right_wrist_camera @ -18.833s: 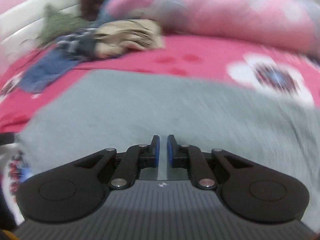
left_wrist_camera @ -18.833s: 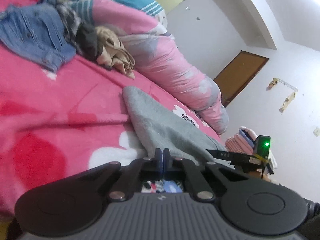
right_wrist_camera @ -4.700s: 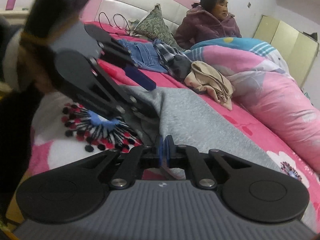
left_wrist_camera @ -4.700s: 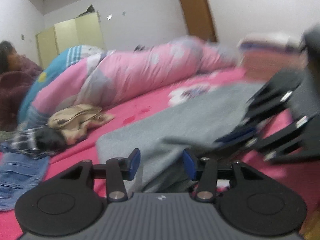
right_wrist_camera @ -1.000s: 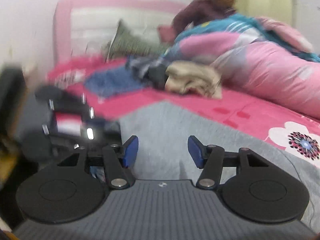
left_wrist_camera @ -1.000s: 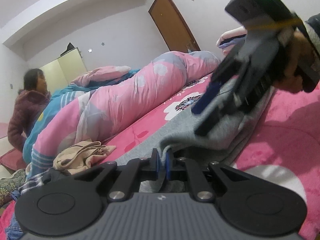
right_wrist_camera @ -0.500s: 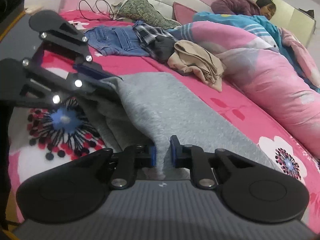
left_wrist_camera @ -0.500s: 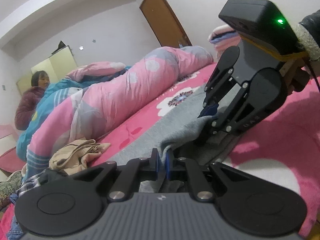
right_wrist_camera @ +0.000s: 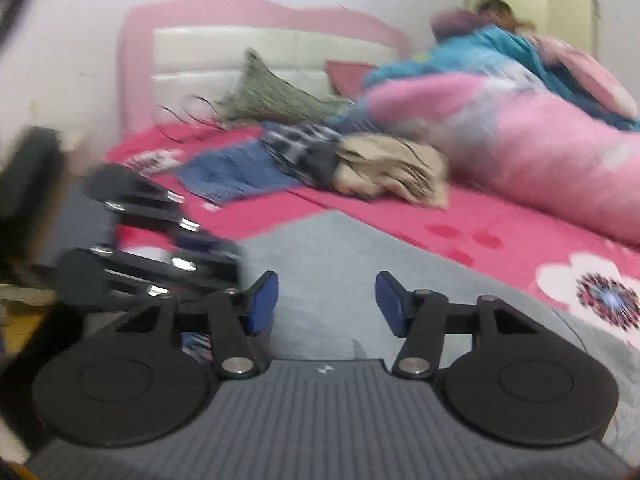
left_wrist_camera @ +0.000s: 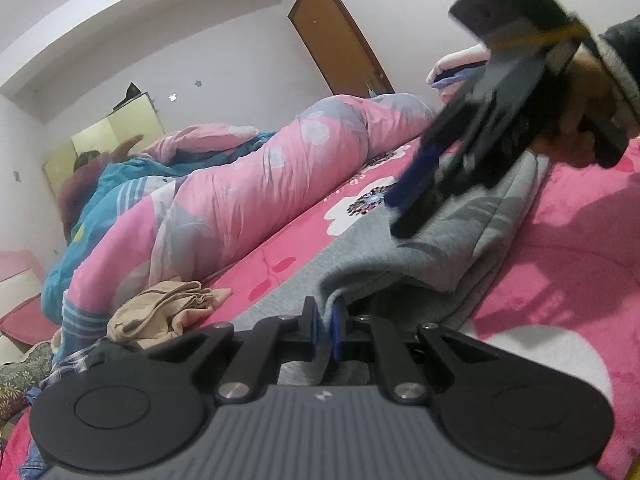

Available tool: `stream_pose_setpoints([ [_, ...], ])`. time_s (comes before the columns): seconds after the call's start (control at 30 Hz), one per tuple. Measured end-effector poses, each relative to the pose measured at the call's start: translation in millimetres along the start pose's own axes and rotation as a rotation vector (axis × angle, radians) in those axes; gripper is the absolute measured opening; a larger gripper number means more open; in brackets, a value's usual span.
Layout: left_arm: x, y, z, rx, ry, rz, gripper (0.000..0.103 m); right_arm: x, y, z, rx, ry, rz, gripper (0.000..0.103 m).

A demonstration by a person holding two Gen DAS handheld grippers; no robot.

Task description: Fold clothes

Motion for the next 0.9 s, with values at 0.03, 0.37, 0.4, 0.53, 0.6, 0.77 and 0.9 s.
stream_pose_setpoints([
  [0.03, 0, 0, 1, -0.002, 0.000, 0.000, 0.008, 0, -5, -1, 0.020, 0.016, 0.010, 0.048],
  [0.37, 0, 2, 1, -0.014, -0.007, -0.006, 0.008, 8, -23, -5, 0.123, 0.118, 0.047, 0.027],
  [0.4, 0, 2, 0, -0.013, -0.009, -0.007, 0.008, 9, -24, -5, 0.133, 0.121, 0.039, 0.023],
  [0.53, -3, 4, -1, 0.011, -0.030, -0.028, 0.013, 21, -24, -8, 0.130, 0.175, -0.049, 0.010],
  [0.6, -2, 9, 0, 0.005, -0.025, -0.046, 0.022, 26, -22, -9, 0.103, 0.186, -0.113, 0.009],
  [0.77, 3, 13, 16, -0.036, 0.006, -0.119, 0.045, 44, -20, -16, 0.067, 0.268, -0.248, 0.008],
  [0.9, -12, -18, 31, 0.024, -0.104, -0.113, 0.049, 58, -23, -22, 0.054, 0.358, -0.333, 0.008],
])
Point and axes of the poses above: each gripper's, at about its wrist camera, not at the fingertips, and y roughly against the way its jaws point, x to its left, z to its top, the point moved 1 cm from there along -y, roughly the way its jaws point, and after that the axes turned 11 degrees about x, right-handed, at the moved point
